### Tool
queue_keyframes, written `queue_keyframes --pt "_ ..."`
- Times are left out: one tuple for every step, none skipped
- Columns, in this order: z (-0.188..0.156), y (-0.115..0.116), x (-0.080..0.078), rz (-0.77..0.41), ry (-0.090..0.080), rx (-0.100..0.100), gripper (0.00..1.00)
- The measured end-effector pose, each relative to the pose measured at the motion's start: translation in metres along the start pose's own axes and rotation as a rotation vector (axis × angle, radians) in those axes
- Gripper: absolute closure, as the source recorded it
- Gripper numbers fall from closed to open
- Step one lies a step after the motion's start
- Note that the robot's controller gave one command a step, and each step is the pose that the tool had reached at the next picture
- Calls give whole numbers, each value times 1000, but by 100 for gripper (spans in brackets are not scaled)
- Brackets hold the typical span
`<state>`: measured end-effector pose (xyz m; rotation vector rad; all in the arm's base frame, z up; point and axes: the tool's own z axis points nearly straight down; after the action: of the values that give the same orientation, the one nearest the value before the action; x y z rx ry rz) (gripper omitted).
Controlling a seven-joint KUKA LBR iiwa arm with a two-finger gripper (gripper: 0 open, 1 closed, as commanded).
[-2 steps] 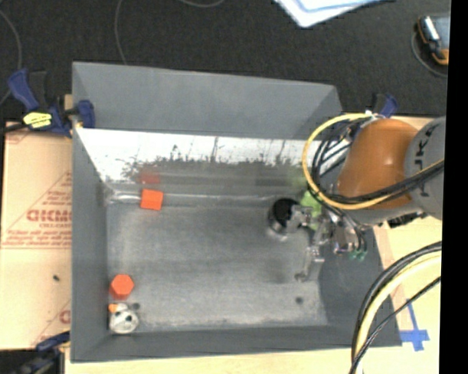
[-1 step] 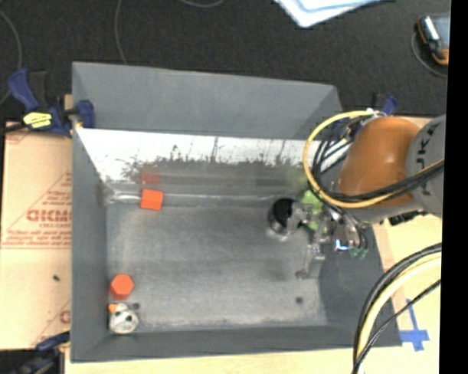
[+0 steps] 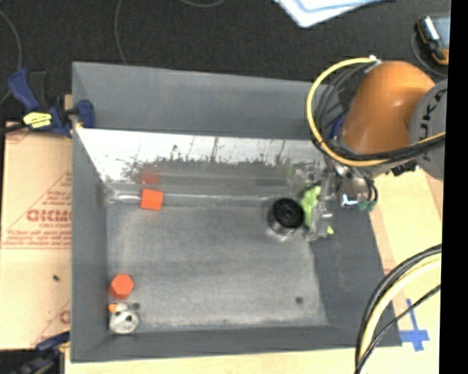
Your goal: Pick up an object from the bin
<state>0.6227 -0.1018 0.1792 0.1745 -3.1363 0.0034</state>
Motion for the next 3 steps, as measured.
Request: queue_keyframes --pt "9 3 12 198 -7 0 0" --pt "7 2 22 166 -5 2 0" --pt "62 -24 3 255 -13 1 0"
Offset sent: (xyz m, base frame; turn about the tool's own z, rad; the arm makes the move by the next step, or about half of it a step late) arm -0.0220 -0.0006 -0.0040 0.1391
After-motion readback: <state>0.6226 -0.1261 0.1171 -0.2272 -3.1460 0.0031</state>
